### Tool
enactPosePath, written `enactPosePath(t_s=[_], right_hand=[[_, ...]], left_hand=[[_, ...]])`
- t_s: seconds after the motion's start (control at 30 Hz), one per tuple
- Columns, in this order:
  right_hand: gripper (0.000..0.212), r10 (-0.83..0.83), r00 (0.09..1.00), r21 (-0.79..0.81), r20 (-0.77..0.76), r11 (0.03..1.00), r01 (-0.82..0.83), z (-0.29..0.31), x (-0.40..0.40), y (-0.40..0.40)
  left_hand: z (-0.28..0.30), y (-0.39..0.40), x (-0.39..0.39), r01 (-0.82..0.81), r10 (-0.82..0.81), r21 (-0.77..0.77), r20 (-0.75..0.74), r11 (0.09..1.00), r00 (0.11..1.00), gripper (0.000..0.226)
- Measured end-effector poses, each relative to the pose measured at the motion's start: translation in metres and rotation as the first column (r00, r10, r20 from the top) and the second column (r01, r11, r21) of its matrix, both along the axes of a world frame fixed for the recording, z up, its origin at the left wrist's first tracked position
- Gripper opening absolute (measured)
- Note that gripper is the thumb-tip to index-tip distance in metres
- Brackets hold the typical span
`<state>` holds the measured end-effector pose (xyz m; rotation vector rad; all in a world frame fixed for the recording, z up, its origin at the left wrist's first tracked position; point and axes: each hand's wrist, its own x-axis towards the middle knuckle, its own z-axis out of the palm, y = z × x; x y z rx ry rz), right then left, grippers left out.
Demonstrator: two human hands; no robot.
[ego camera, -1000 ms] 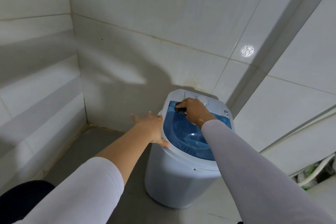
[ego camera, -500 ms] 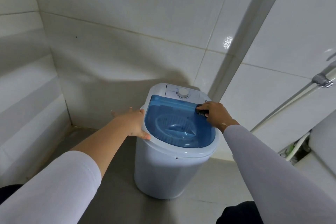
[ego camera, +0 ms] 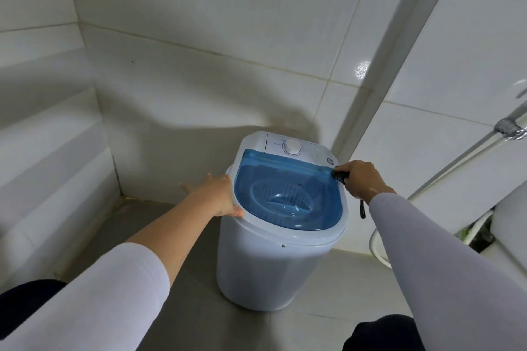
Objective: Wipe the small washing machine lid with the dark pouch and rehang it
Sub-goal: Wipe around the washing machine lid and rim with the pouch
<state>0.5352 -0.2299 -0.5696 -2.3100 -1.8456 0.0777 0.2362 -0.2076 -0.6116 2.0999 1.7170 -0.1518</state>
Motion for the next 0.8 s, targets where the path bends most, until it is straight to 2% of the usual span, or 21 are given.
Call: enactPosePath(t_s=[0.2, 0.4, 0.53, 0.63, 0.8], right_hand=[[0.043, 0.307, 0.943, 0.025, 0.129, 0.949, -0.313, 0.034, -0.069, 0.030], [0.042, 0.533, 0.841, -0.015, 0.092, 0.845, -0.534, 0.033, -0.156, 0.053], [0.036, 0.588, 0.805, -0.097, 0.077, 0.808, -0.581, 0.019, -0.187, 0.061], [0.041, 0.588, 0.804, -0.190, 0.084, 0.802, -0.567, 0.002, -0.194, 0.066], [0.053, 0.564, 0.821, -0.134, 0.088, 0.823, -0.552, -0.020, -0.187, 0.065]], left_hand=[[0.008, -0.009, 0.004, -0.036, 0.035, -0.015, -0.030, 0.999, 0.999, 0.082], [0.010, -0.012, -0.002, -0.042, 0.042, -0.011, 0.037, 0.999, 0.998, 0.082], [0.004, -0.011, -0.007, -0.029, 0.029, -0.003, 0.106, 1.000, 0.994, 0.089], [0.000, -0.009, -0.009, -0.005, 0.002, 0.026, 0.116, 1.000, 0.993, 0.092], [-0.001, -0.011, -0.010, 0.005, -0.007, 0.016, 0.117, 1.000, 0.993, 0.094]])
